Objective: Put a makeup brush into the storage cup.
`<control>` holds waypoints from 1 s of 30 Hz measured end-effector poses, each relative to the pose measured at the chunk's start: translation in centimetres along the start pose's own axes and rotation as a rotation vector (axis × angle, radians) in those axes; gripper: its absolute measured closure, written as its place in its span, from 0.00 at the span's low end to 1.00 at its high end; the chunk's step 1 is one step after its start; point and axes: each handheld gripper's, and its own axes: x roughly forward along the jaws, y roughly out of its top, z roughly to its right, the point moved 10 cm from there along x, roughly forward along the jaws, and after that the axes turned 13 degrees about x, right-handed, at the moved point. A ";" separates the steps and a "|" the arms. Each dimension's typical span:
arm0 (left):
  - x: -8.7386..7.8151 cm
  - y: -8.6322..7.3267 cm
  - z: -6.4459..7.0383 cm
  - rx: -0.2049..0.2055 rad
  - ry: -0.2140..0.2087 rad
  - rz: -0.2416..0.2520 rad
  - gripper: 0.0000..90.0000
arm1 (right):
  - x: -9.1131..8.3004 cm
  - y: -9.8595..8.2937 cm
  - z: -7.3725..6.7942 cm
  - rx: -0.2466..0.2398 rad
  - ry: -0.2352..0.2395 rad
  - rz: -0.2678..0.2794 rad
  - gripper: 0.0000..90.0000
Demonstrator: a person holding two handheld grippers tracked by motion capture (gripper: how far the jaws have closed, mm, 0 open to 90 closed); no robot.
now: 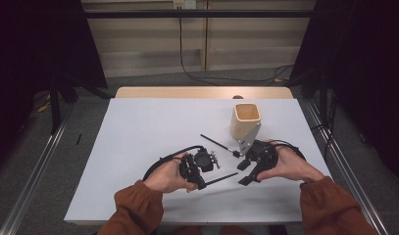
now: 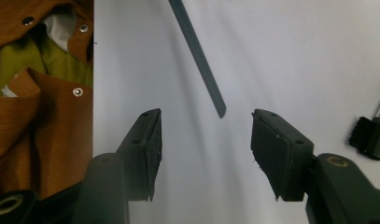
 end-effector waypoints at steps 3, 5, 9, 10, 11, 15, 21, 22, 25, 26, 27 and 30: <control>0.1 0.1 0.1 0.006 -0.005 -0.001 0.94 | 0.1 -0.1 0.2 -0.018 -0.010 -0.020 0.53; 0.2 0.2 0.1 0.005 -0.002 0.004 0.94 | 0.0 -0.2 0.2 -0.027 -0.020 -0.039 0.58; 0.4 0.1 0.4 0.017 -0.018 -0.012 0.94 | 0.3 -0.5 0.2 -0.043 -0.040 -0.103 0.61; 0.4 0.1 0.4 0.020 -0.017 -0.014 0.94 | 0.5 -0.7 0.2 -0.042 -0.037 -0.122 0.61; 0.4 0.2 0.4 0.018 -0.016 -0.013 0.94 | 0.7 -0.7 0.2 -0.048 -0.043 -0.134 0.63; 0.6 0.1 0.4 0.021 -0.020 -0.023 0.94 | 1.5 -0.8 0.5 -0.052 -0.052 -0.166 0.63; 0.7 0.1 0.7 0.026 -0.034 -0.026 0.94 | 1.5 -0.5 0.3 -0.049 -0.030 -0.163 0.62; 0.8 0.1 0.8 0.033 -0.043 -0.029 0.93 | 1.6 -0.6 0.2 -0.048 -0.023 -0.167 0.63; 0.8 0.2 0.8 0.040 -0.044 -0.033 0.93 | 1.7 -0.6 0.1 -0.049 -0.014 -0.174 0.67; 0.9 0.3 0.9 0.033 -0.050 -0.024 0.93 | 1.9 -0.5 -0.2 -0.057 0.010 -0.178 0.72; 0.9 0.4 0.8 0.039 -0.047 -0.021 0.93 | 2.0 -0.5 -0.4 -0.059 0.011 -0.183 0.73; 0.8 0.4 0.9 0.045 -0.047 -0.030 0.93 | 2.2 -0.4 -0.6 -0.068 0.026 -0.179 0.76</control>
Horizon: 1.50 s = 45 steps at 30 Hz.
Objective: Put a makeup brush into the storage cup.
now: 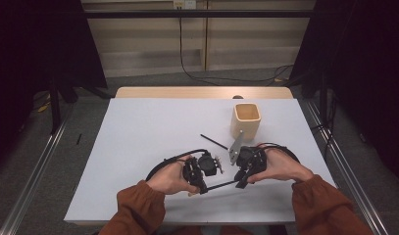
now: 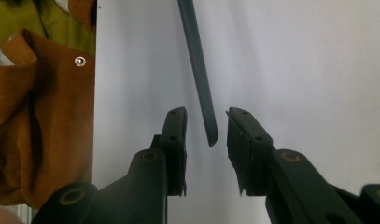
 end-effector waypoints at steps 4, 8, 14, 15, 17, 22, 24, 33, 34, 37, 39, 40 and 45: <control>0.1 0.2 0.1 -0.018 0.001 0.013 0.93 | 0.0 0.1 -0.2 -0.009 0.018 0.004 0.84; 0.1 0.6 0.3 0.005 -0.007 0.012 0.93 | 0.1 0.0 -0.3 -0.020 0.035 0.001 0.89; 0.1 0.9 0.3 0.000 0.003 0.017 0.93 | 0.2 -0.1 -0.4 -0.035 0.040 0.007 0.93; 0.1 0.9 0.3 0.000 0.003 0.017 0.93 | 0.2 -0.1 -0.4 -0.035 0.040 0.007 0.93; 0.1 0.9 0.4 0.009 0.002 0.018 0.93 | 0.3 -0.2 -0.6 -0.051 0.063 0.002 0.95; 0.0 0.6 0.2 0.026 -0.003 0.014 0.92 | 0.3 -0.3 -0.8 -0.056 0.070 -0.003 0.96; 0.0 0.6 0.3 0.024 -0.012 0.022 0.91 | 0.2 -0.3 -1.0 -0.051 0.075 0.003 0.96; -0.5 1.0 0.3 0.016 -0.008 0.077 0.77 | -0.2 -0.6 -1.0 -0.051 0.076 0.025 0.96; -0.5 1.0 0.3 0.016 -0.008 0.077 0.75 | -0.2 -0.6 -1.0 -0.051 0.076 0.025 0.96; -0.8 1.2 0.0 -0.007 0.029 0.098 0.63 | -0.5 -0.6 -0.6 -0.044 0.051 0.044 0.96; -0.8 1.0 -0.6 -0.033 0.046 0.102 0.50 | -0.6 -0.5 -0.5 -0.052 0.033 0.061 0.96; -0.9 0.9 -0.8 -0.046 0.037 0.105 0.46 | -0.6 -0.6 -0.5 -0.051 0.032 0.061 0.96; -1.2 0.8 -1.8 -0.106 0.071 0.178 0.23 | -0.7 -0.9 -0.4 -0.027 0.030 0.067 0.96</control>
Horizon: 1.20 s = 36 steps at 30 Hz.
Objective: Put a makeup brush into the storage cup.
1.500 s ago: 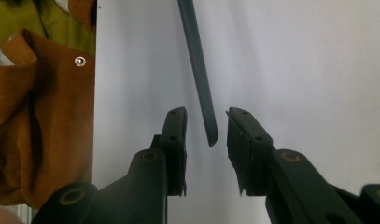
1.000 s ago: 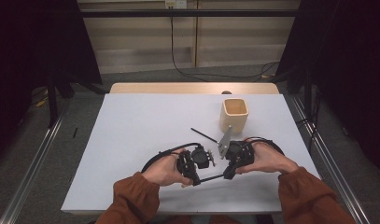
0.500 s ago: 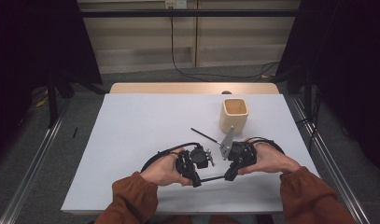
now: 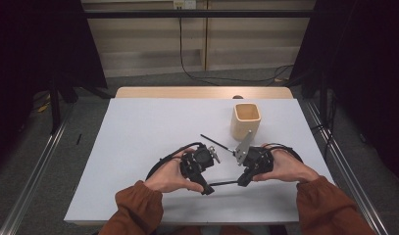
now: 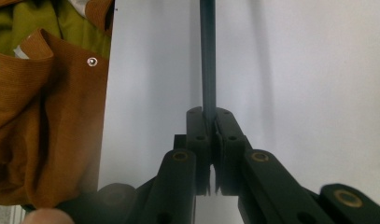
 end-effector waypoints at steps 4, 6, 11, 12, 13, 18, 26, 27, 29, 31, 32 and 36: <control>-0.6 0.0 -1.0 -0.033 0.045 0.047 0.11 | -0.4 -0.3 0.2 0.020 -0.011 0.010 0.96; -0.9 -0.3 -1.4 -0.045 0.054 0.056 0.08 | -0.5 -0.3 0.3 0.020 -0.011 0.020 0.96; -1.8 -1.0 -2.1 -0.075 0.086 0.095 0.06 | -0.9 -0.6 0.8 0.044 -0.032 0.044 0.96; -2.0 -1.1 -2.1 -0.078 0.090 0.101 0.06 | -1.0 -0.7 0.8 0.053 -0.039 0.048 0.96; -2.0 -1.3 -2.1 -0.072 0.090 0.106 0.06 | -1.1 -0.8 0.9 0.060 -0.045 0.053 0.96; -2.3 -1.8 -1.8 -0.065 0.120 0.149 0.06 | -1.4 -1.0 1.0 0.051 -0.059 0.075 0.96; -3.1 -2.9 -2.6 -0.119 0.189 0.252 0.05 | -1.7 -2.6 1.7 0.116 -0.077 0.125 0.96; -3.2 -3.2 -2.7 -0.107 0.193 0.246 0.05 | -1.7 -2.9 1.7 0.120 -0.078 0.130 0.96; -3.3 -3.5 -2.7 -0.120 0.201 0.260 0.04 | -1.8 -3.2 1.8 0.130 -0.084 0.139 0.96; -3.3 -3.8 -2.7 -0.130 0.206 0.265 0.04 | -1.9 -3.5 1.8 0.138 -0.082 0.153 0.96; -3.4 -4.0 -2.7 -0.129 0.211 0.267 0.04 | -1.9 -3.7 1.8 0.145 -0.083 0.154 0.96; -3.4 -4.2 -2.7 -0.140 0.216 0.279 0.04 | -1.7 -4.4 1.8 0.159 -0.090 0.158 0.96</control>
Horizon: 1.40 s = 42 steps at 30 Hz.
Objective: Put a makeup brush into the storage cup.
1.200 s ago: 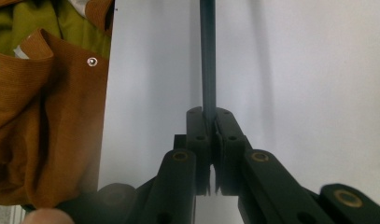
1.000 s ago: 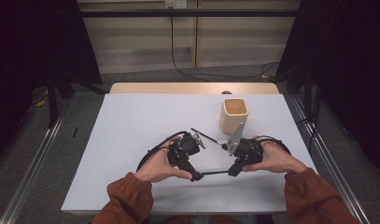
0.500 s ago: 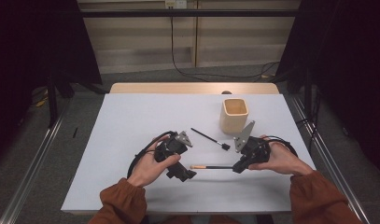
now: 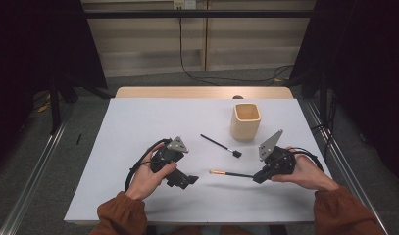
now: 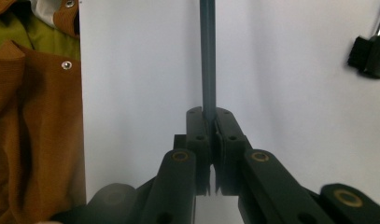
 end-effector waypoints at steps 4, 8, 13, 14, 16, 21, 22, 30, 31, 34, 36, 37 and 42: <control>-0.1 -0.5 -0.3 -0.012 0.019 -0.010 0.04 | 0.0 -0.2 0.3 0.013 -0.006 0.030 0.96; -0.2 -1.0 -0.5 -0.037 0.025 0.006 0.04 | -0.2 -0.2 0.4 0.033 0.006 0.083 0.96; -0.5 -1.2 -0.7 -0.038 0.047 0.024 0.04 | -0.4 -0.1 0.5 0.068 0.031 0.172 0.96; -0.5 -1.1 -0.8 -0.037 0.055 0.033 0.04 | -0.4 -0.1 0.6 0.077 0.031 0.183 0.96; -0.6 -1.0 -0.8 -0.039 0.057 0.038 0.04 | -0.4 -0.2 0.7 0.092 0.035 0.203 0.96; -0.7 -0.9 -0.9 -0.032 0.074 0.053 0.04 | -0.9 0.4 0.8 0.131 0.058 0.314 0.96; -0.7 -0.9 -0.9 -0.034 0.073 0.057 0.04 | -1.1 0.5 0.8 0.137 0.057 0.332 0.96; -0.5 -1.1 -0.9 -0.052 0.067 0.058 0.04 | -1.8 1.3 0.7 0.170 0.086 0.461 0.96; -0.5 -1.2 -0.9 -0.052 0.066 0.058 0.04 | -2.0 1.5 0.8 0.174 0.087 0.477 0.96; -0.5 -1.2 -0.9 -0.054 0.065 0.065 0.04 | -2.4 1.7 0.8 0.182 0.088 0.516 0.96; -0.5 -1.2 -0.9 -0.063 0.067 0.071 0.04 | -2.5 1.8 0.7 0.180 0.089 0.536 0.96; -0.5 -1.2 -0.9 -0.073 0.059 0.082 0.04 | -2.5 1.9 0.7 0.177 0.087 0.542 0.96; -0.8 -1.2 -1.3 -0.092 0.071 0.098 0.03 | -2.9 2.6 0.2 0.157 0.094 0.614 0.96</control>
